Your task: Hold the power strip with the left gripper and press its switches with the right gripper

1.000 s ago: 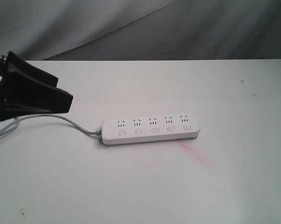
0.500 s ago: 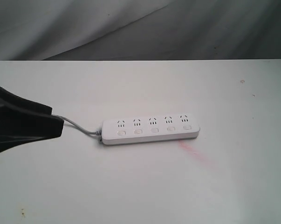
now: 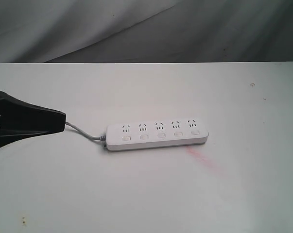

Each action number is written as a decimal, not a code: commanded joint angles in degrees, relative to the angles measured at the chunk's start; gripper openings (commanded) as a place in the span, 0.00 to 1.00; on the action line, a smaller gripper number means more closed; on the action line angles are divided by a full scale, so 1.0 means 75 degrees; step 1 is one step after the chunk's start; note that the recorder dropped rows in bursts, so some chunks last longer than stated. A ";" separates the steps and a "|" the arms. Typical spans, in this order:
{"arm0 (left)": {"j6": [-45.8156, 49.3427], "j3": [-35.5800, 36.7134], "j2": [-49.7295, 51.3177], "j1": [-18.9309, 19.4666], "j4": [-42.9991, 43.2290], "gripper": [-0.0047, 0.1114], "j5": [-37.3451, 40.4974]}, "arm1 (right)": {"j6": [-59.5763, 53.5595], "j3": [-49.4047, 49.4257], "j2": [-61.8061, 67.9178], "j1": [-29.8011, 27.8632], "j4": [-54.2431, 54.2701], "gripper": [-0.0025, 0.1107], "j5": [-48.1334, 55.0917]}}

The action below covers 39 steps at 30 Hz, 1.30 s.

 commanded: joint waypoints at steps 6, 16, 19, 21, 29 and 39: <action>0.0130 0.0650 -0.2054 -0.0695 0.0894 0.04 -0.3021 | 0.0007 0.0026 -0.0042 -0.0062 0.0048 0.02 -0.0091; -0.0091 0.2816 -0.6491 -0.1134 0.0828 0.04 -0.8240 | 0.0007 0.0026 -0.0042 -0.0062 0.0048 0.02 -0.0091; -0.0841 0.3354 -0.6492 -0.1134 0.2777 0.04 -0.8109 | 0.0007 0.0026 -0.0042 -0.0062 0.0048 0.02 -0.0091; -0.2221 0.3649 -0.6492 -0.1134 0.3941 0.04 -0.8161 | 0.0007 0.0026 -0.0042 -0.0062 0.0048 0.02 -0.0091; -0.4711 0.5330 -0.6492 -0.1134 0.5981 0.04 -0.8201 | 0.0007 0.0026 -0.0042 -0.0062 0.0048 0.02 -0.0091; -0.4697 0.5414 -0.6492 -0.1134 0.5981 0.04 -0.8168 | 0.0007 0.0026 -0.0042 -0.0062 0.0048 0.02 -0.0091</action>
